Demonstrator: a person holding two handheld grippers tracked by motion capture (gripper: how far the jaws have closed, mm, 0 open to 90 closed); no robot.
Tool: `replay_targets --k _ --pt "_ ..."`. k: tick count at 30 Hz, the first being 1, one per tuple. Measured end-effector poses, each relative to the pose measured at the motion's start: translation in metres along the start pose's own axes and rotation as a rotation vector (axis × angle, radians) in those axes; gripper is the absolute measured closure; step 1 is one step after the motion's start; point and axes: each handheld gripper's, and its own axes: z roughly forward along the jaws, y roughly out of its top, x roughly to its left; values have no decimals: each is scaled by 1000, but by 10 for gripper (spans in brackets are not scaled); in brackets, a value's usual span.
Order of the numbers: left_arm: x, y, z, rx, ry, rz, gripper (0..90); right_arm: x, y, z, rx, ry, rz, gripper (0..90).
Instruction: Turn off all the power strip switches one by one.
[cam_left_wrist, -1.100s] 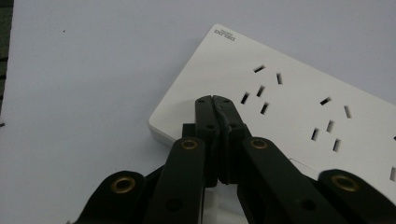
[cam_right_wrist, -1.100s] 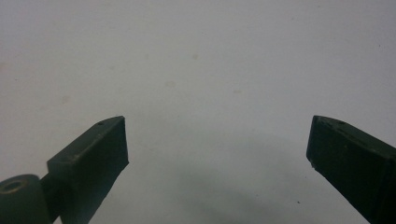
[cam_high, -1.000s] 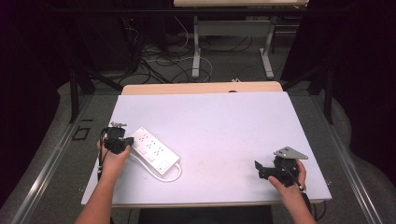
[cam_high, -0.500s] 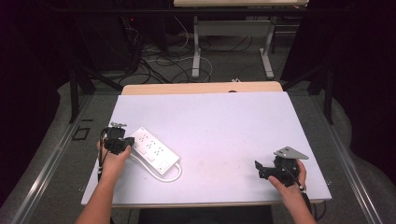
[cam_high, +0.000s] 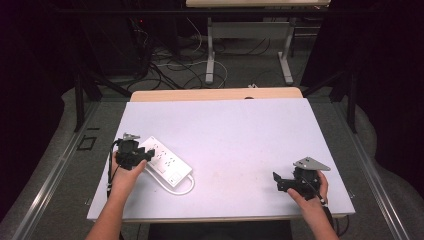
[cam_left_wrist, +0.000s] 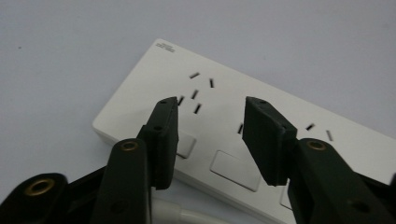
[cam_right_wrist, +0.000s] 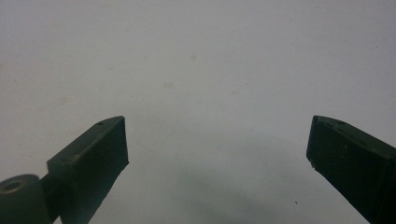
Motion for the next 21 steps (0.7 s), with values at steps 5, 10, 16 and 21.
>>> replay_targets --k 5,10,16,21 --pt "-13 -2 -3 10 -29 27 445 -1 0 -1 0 7 -4 49" --pt "-22 -8 -9 -56 -69 106 387 -1 0 -1 0 8 -3 49" --pt "-28 -14 -22 -95 -118 118 306 0 0 0 -1 4 0 49" --pt "-29 -22 -36 -133 -143 120 226 0 0 0 -3 2 -2 49"
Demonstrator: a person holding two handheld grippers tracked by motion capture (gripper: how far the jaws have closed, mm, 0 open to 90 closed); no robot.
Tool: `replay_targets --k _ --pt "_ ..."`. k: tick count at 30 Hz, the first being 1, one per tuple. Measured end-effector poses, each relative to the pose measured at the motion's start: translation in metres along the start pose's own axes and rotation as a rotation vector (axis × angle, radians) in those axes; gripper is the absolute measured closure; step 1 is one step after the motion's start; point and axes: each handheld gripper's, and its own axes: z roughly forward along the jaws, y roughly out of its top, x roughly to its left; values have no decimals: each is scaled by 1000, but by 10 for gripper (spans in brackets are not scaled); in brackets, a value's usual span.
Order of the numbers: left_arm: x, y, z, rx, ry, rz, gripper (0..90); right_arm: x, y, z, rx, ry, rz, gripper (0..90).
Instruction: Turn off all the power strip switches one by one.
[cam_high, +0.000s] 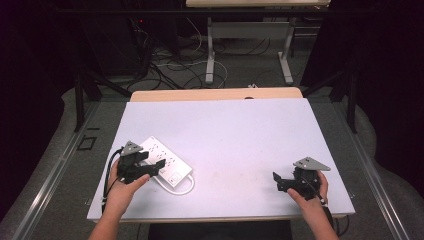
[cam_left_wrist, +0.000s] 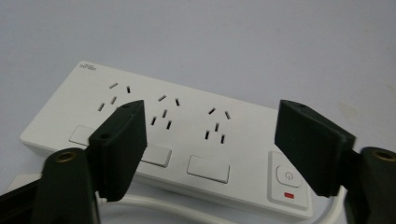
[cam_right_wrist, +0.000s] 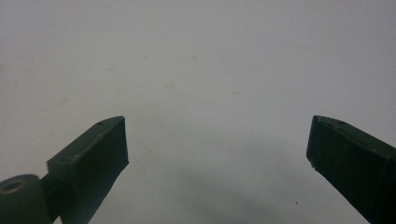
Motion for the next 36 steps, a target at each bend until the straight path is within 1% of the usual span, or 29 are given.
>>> replay_targets --k 3,5,7,10,12,19,20,22,26,29,30,32,36 --pt "1 -4 -8 -19 3 -14 156 0 0 0 1 2 1 49" --pt "1 -8 -13 -29 1 -28 144 1 0 0 1 5 4 49" --pt "1 -11 -15 -32 3 -37 90 1 0 0 2 5 5 49" --pt "1 -17 -19 -45 -9 -49 39 1 0 -1 7 8 4 49" --pt "2 -21 -22 -54 8 -50 3 0 0 0 2 3 3 49" --pt "16 -37 -28 -83 57 -114 3 0 0 0 -1 2 3 49" --pt "17 -39 -28 -90 60 -130 3 0 0 0 2 2 1 49" --pt "21 -42 -30 -94 74 -148 3 -1 0 0 2 8 0 49" --pt "30 -48 -30 -101 105 -168 3 -1 1 0 4 9 -3 48" --pt "35 -51 -29 -92 119 -185 3 -1 1 1 5 14 -5 47" --pt "36 -51 -28 -91 121 -191 3 -1 1 1 5 13 -6 48" --pt "37 -52 -28 -89 122 -191 3 -1 1 1 10 11 -2 47" --pt "38 -51 -29 -85 120 -190 3 -1 1 2 11 10 -11 48"
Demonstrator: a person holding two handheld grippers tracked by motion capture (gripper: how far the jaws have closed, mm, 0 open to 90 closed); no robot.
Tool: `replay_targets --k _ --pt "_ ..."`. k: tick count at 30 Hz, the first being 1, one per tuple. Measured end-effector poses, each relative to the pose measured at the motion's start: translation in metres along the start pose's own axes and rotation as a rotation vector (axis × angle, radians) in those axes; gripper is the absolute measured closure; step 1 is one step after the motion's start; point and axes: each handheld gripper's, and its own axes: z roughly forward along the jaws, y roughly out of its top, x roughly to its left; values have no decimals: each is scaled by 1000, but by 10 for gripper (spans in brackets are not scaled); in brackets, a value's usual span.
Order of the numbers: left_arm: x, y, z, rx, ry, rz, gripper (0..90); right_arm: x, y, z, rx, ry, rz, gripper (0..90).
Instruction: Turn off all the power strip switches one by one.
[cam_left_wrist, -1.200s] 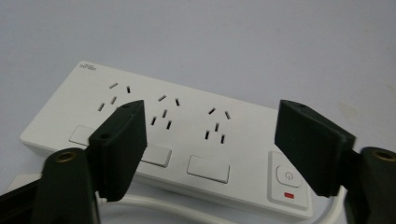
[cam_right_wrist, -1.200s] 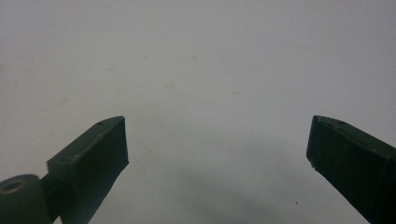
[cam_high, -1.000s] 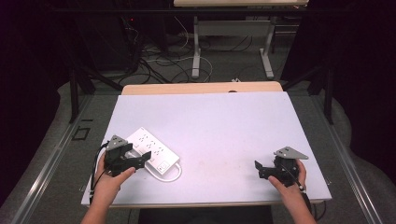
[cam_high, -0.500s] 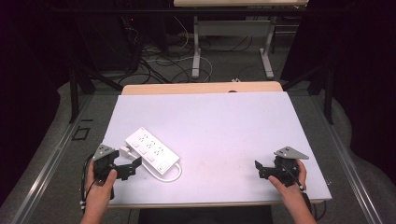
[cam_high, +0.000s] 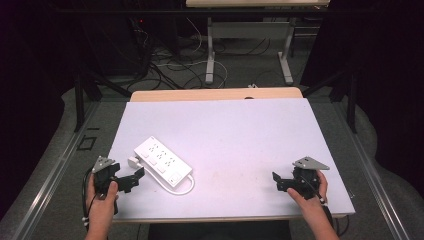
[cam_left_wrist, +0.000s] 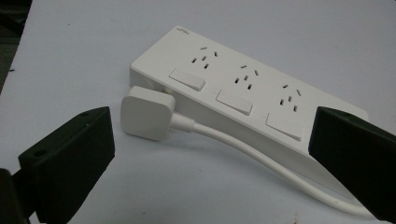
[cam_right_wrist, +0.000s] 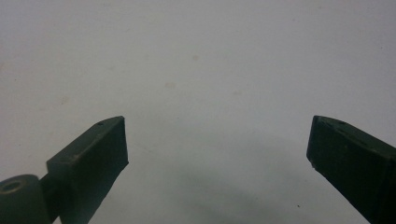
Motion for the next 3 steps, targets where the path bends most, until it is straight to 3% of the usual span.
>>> replay_targets --k 3 --pt "0 0 0 1 0 -2 4 0 0 1 -2 2 -5 48"
